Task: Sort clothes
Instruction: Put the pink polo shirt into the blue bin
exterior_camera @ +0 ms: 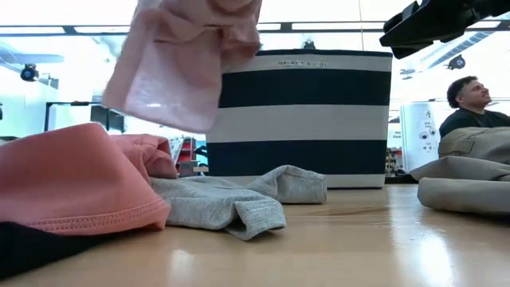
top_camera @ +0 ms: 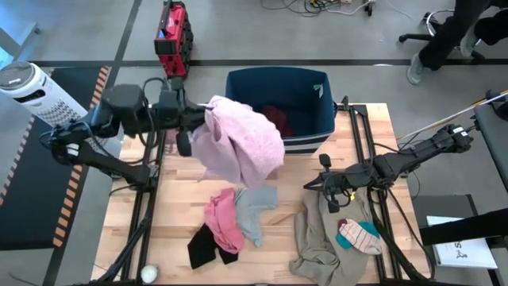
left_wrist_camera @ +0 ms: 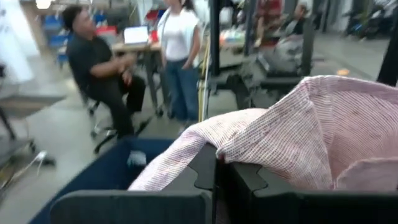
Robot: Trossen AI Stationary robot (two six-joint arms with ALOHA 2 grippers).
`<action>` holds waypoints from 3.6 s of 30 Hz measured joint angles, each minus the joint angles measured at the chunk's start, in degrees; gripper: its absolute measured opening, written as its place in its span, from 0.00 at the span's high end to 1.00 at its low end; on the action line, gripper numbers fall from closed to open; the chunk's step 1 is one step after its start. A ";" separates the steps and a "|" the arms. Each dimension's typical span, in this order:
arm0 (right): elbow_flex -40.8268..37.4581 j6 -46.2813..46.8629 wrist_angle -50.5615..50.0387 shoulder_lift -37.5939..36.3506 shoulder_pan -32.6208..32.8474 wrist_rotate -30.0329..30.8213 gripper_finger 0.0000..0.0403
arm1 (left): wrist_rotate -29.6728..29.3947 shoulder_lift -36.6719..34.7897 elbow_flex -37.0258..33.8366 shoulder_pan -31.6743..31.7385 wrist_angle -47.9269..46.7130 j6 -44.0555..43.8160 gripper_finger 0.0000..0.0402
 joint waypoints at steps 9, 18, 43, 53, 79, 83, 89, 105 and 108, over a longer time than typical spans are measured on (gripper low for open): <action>0.00 -0.15 0.38 -0.01 -0.01 0.00 1.00 | 18.88 2.81 0.00 12.99 15.76 0.83 1.00; 0.00 -0.15 0.54 -0.01 -0.01 0.00 1.00 | 33.53 11.00 5.34 22.58 26.81 -3.04 1.00; 0.00 -2.84 1.94 0.01 -0.12 0.31 1.00 | 42.75 41.30 37.89 39.18 29.65 -10.74 1.00; 0.01 -3.55 1.95 0.01 -0.12 0.44 1.00 | 44.00 46.53 37.34 40.92 26.39 -10.59 1.00; 0.00 -3.37 1.91 0.01 -0.12 0.42 1.00 | 48.31 58.23 36.94 35.08 -2.01 4.40 1.00; 0.00 -3.44 1.88 0.01 -0.12 0.42 1.00 | 46.46 58.24 36.95 35.05 -8.83 9.04 1.00; 0.00 -3.41 1.94 0.01 -0.12 0.44 1.00 | 45.64 58.25 35.67 34.93 -15.04 12.83 1.00; -0.07 -2.85 1.90 0.01 -0.12 0.42 1.00 | 40.89 57.82 18.90 34.69 -20.08 19.50 1.00; -0.07 -2.84 1.88 0.01 -0.12 0.42 1.00 | 40.39 57.17 16.52 34.69 -20.71 19.79 1.00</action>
